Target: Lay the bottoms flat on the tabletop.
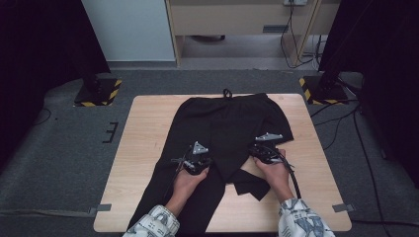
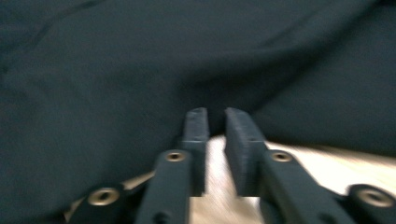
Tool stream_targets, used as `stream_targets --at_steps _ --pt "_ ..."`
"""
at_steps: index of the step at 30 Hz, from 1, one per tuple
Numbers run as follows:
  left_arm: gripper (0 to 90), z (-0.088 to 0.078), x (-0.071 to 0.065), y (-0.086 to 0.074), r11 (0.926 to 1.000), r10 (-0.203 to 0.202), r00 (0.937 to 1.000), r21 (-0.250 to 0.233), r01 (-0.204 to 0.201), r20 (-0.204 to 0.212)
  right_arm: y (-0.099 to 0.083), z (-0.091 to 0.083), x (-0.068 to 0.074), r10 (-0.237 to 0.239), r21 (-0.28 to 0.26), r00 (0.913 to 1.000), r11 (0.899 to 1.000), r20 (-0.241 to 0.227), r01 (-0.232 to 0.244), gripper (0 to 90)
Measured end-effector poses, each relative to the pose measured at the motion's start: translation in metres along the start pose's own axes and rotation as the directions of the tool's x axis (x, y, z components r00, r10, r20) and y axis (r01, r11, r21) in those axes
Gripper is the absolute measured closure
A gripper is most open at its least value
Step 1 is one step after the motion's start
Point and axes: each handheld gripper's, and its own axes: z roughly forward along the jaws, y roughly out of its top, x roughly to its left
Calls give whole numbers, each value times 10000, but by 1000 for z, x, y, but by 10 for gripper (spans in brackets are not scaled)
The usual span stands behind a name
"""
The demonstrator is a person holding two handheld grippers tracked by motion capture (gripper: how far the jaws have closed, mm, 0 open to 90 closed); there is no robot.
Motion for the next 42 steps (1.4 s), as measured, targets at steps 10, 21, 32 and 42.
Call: stream_targets --at_steps 10,21,32,42 --pt "832 0 -3 0 9998 169 9998 60 -169 61 14 22 9 648 -649 9963 9960 557 -612 467" --pt "858 -12 -8 6 9973 325 9994 -652 -331 -102 19 25 10 557 -973 9977 9939 392 -516 877" --pt "871 -20 -9 11 9953 197 9997 -950 -209 -132 7 -17 -15 878 -1420 9954 9865 392 -814 900" --pt "844 -22 -44 6 9915 1303 9857 -78 -1302 1071 -42 -83 -15 222 -1253 9991 9920 365 -174 900"
